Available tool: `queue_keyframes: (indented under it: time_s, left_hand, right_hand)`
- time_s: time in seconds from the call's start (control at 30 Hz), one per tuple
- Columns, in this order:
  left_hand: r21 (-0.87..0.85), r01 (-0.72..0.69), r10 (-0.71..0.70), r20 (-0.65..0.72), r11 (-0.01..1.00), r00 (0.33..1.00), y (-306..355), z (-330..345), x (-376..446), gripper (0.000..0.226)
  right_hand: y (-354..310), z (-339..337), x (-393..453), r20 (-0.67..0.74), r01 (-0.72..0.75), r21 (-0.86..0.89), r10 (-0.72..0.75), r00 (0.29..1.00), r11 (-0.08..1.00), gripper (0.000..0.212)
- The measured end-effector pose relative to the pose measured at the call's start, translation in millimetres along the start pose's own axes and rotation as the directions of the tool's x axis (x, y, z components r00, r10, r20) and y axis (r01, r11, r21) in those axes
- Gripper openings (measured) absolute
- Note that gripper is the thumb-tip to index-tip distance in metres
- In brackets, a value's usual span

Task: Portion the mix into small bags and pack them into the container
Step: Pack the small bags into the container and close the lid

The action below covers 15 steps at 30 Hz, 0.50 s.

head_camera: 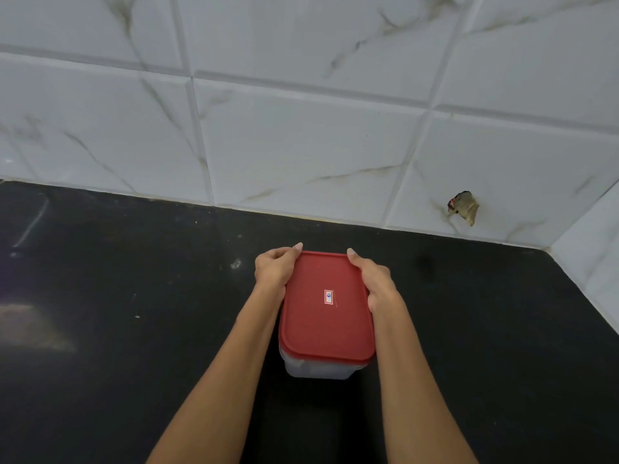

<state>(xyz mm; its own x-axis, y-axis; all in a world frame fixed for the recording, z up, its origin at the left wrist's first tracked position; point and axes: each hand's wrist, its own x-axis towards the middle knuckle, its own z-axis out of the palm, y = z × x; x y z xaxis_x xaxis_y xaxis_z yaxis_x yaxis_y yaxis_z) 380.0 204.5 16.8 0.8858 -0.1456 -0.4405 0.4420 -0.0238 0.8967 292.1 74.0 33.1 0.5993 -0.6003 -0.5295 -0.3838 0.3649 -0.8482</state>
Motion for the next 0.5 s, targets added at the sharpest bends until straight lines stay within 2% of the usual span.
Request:
queue_keyframes:
  time_s: [0.13, 0.23, 0.33, 0.4, 0.5]
  left_hand:
    - [0.112, -0.117, 0.120, -0.015, 0.987, 0.993, -6, 0, 3, 0.017]
    - [0.285, -0.275, 0.287, -0.001, 0.918, 0.958, -3, -1, -5, 0.023]
    - [0.527, -0.426, 0.455, 0.081, 0.735, 0.887, 2, -3, -17, 0.037]
    - [0.629, -0.487, 0.498, 0.178, 0.606, 0.849, 1, -6, -26, 0.049]
    - [0.722, -0.537, 0.518, 0.286, 0.437, 0.806, -9, -8, -48, 0.058]
  right_hand:
    - [4, 3, 8, -0.041, 0.049, -0.045, -0.051, 0.998, 0.998, 0.033]
    - [7, 6, 8, -0.092, 0.132, -0.192, -0.151, 0.984, 0.973, 0.040]
    - [6, 5, -5, -0.088, 0.234, -0.488, -0.314, 0.945, 0.841, 0.050]
    - [6, 4, -19, -0.066, 0.274, -0.570, -0.376, 0.924, 0.774, 0.075]
    - [13, 5, -43, -0.077, 0.315, -0.711, -0.515, 0.854, 0.628, 0.077]
